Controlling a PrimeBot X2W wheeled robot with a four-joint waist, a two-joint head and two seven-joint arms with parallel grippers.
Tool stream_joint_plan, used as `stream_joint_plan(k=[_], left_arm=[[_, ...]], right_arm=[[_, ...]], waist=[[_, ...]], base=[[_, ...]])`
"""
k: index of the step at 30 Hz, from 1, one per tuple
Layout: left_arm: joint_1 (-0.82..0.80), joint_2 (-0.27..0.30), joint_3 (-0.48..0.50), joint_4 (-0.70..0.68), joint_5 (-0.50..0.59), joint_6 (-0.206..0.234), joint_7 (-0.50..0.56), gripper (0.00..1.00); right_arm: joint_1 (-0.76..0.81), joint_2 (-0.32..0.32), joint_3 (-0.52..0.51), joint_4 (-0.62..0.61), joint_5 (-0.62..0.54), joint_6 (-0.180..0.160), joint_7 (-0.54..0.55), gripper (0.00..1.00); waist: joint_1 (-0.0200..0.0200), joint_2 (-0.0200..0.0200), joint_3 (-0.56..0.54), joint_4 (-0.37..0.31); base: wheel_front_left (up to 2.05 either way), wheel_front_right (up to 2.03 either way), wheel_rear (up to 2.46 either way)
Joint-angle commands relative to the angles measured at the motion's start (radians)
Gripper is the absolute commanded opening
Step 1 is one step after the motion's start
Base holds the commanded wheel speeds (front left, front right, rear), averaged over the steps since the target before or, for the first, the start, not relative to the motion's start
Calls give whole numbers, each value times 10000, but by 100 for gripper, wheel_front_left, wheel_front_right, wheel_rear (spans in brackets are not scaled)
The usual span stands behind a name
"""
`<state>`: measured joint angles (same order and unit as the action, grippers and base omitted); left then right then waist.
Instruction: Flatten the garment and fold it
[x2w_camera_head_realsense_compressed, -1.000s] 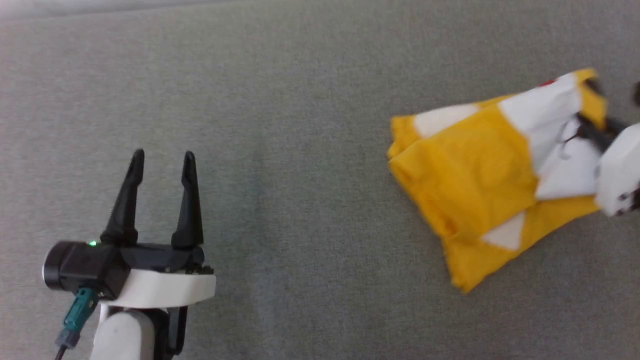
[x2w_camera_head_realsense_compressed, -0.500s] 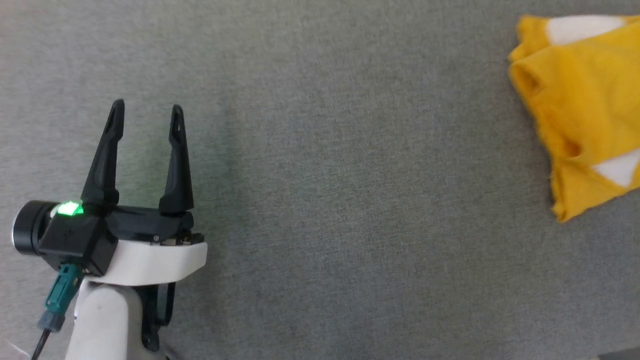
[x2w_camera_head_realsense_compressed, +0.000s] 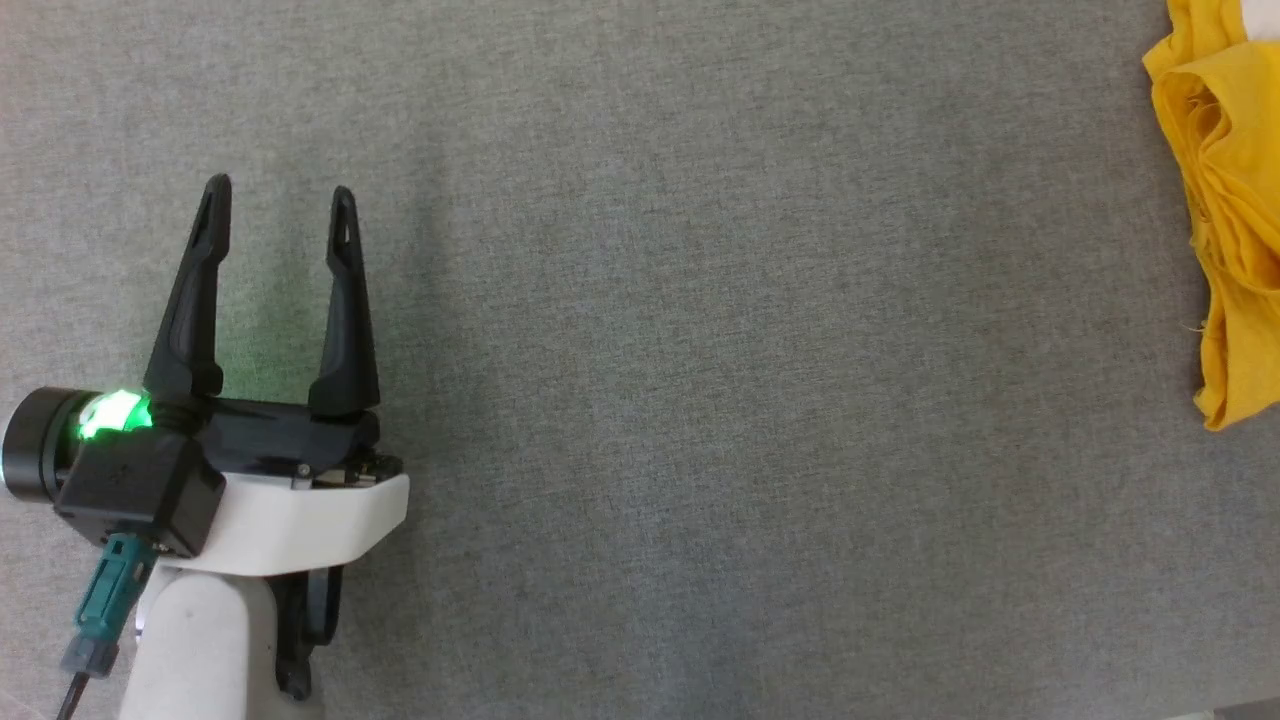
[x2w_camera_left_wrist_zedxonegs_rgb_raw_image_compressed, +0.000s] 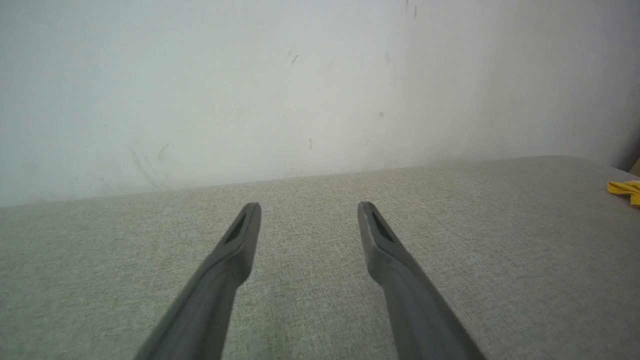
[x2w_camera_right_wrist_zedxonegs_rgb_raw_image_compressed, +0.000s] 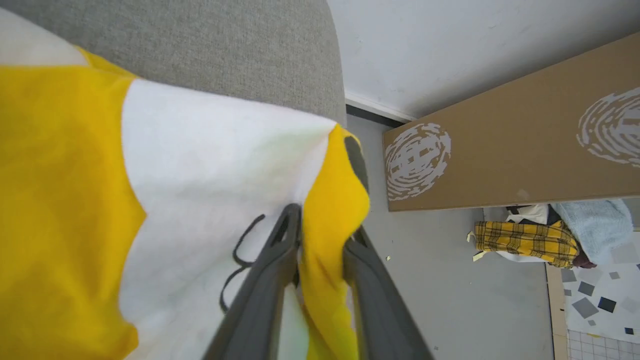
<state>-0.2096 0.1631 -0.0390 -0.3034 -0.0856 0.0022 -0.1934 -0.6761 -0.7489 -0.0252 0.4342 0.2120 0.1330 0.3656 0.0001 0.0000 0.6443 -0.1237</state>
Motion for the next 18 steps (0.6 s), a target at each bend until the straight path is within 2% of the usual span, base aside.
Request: stream_joint_plan(k=[1,11,14,18], left_arm=[[-48,67,5,-75,134,73,-5,100],[135,-223,57,34,-364,221,-57,100],[237,-281,106,149,-383,332,-193,100],[461,-400,203,318,-463,488,-417,100]], right_arm=[[-168,39,11,129,-164,-23,-150,100],[-113,351,229,468,-236,-23,-742,100],[202,621,183,239,-69,-23,-1065,100],[981,1302,137,-430,254,-23,-1417,100]], waist=[[-1,0,-48,-22],[-1,0,-756,-104],[-1,0,-1159,-46],[-1,0,-1884,49]], base=[[0,0,0],[0,0,0],[0,0,0],[0,0,0]])
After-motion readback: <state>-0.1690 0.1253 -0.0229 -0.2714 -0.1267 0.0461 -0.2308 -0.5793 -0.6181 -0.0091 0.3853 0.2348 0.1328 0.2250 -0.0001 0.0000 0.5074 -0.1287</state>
